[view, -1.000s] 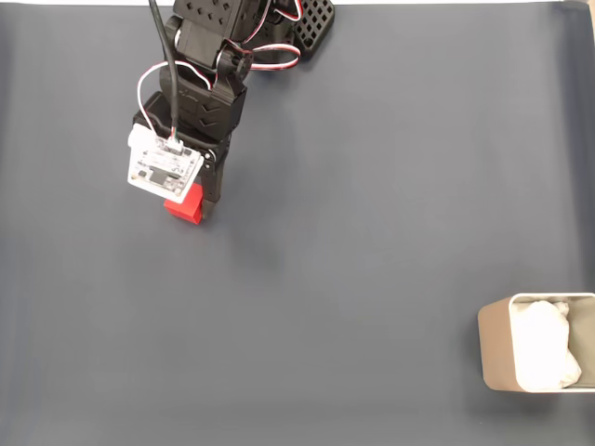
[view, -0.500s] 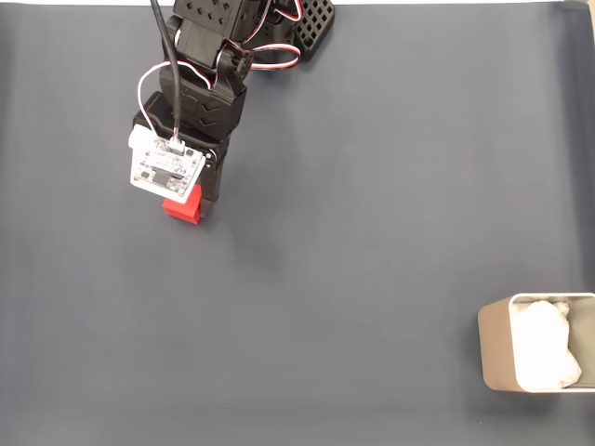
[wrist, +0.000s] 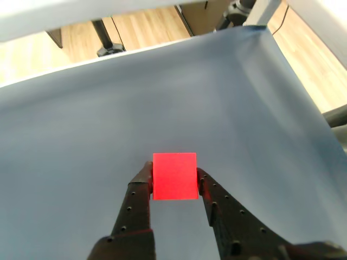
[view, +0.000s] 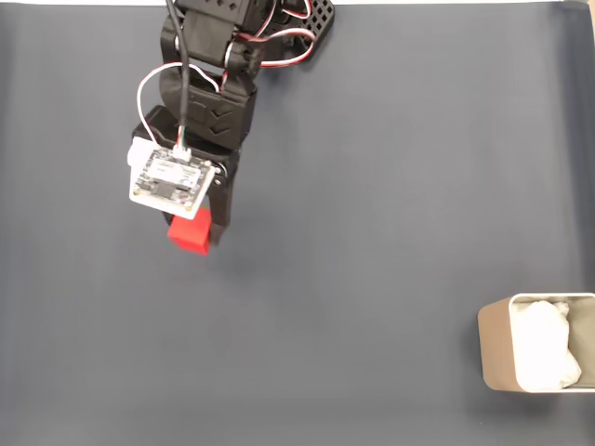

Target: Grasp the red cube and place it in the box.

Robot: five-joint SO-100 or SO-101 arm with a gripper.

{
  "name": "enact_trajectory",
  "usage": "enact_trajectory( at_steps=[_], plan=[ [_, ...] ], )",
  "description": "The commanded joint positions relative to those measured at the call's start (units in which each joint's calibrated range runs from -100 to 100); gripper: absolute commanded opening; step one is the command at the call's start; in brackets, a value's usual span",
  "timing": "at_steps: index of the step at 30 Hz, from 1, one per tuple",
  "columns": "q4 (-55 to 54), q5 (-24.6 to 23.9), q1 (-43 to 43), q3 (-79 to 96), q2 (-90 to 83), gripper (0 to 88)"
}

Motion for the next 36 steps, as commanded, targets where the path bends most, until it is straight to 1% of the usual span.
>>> enact_trajectory(
  at_steps=[1,10,22,29,36],
  plan=[
    [2.19,-1.27,-3.22,-8.40,-2.23,9.3],
    [2.44,-1.12,-11.67,-16.43,-3.18,9.3],
    [2.27,0.00,-25.87,-24.46,-0.93,9.3],
    [1.45,0.68,-32.62,-29.38,4.18,8.8],
    [1.21,0.63,-37.31,-38.23,12.59,8.2]
  ],
)
